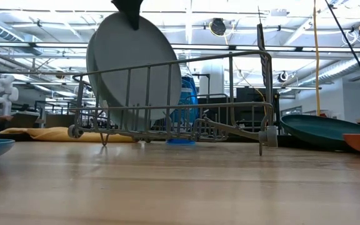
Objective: Sort dishes
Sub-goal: Put the gray plate into the dish rack
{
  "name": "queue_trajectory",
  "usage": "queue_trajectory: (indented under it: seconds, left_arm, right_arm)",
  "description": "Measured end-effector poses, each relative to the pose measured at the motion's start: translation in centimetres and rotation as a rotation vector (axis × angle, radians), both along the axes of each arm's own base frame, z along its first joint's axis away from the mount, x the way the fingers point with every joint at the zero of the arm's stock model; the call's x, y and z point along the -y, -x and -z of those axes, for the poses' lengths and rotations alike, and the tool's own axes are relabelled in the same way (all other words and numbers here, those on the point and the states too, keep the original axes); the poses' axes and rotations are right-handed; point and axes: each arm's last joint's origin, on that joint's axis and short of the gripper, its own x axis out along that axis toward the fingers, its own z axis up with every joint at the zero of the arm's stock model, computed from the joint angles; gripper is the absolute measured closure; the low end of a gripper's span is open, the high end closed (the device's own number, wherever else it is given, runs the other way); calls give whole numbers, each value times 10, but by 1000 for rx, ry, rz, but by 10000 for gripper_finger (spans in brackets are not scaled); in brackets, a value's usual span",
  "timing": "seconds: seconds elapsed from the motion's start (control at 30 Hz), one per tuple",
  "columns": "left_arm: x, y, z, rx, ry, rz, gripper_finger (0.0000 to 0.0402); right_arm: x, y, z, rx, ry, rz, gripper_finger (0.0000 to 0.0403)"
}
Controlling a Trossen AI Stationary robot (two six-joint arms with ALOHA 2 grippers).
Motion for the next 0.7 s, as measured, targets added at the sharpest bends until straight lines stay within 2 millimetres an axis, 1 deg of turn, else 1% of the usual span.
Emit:
queue_trajectory:
  seconds: [0.3, 0.53, 0.63, 0.7]
  left_arm:
    - [1, 16, -14, 37, 12, 20, 402]
    - [1, 16, -14, 36, 39, 30, 402]
    - [1, 15, -11, 25, 43, 30, 402]
    - [1, 15, -9, 18, 46, 29, 402]
  right_arm:
    - [1, 0, 0, -6, 9, -1, 403]
    - [4, -2, 0, -4, 1, 19, 403]
    - [6, -9, 3, -31, -47, 0, 403]
    - [6, -19, 8, -68, -71, -15, 403]
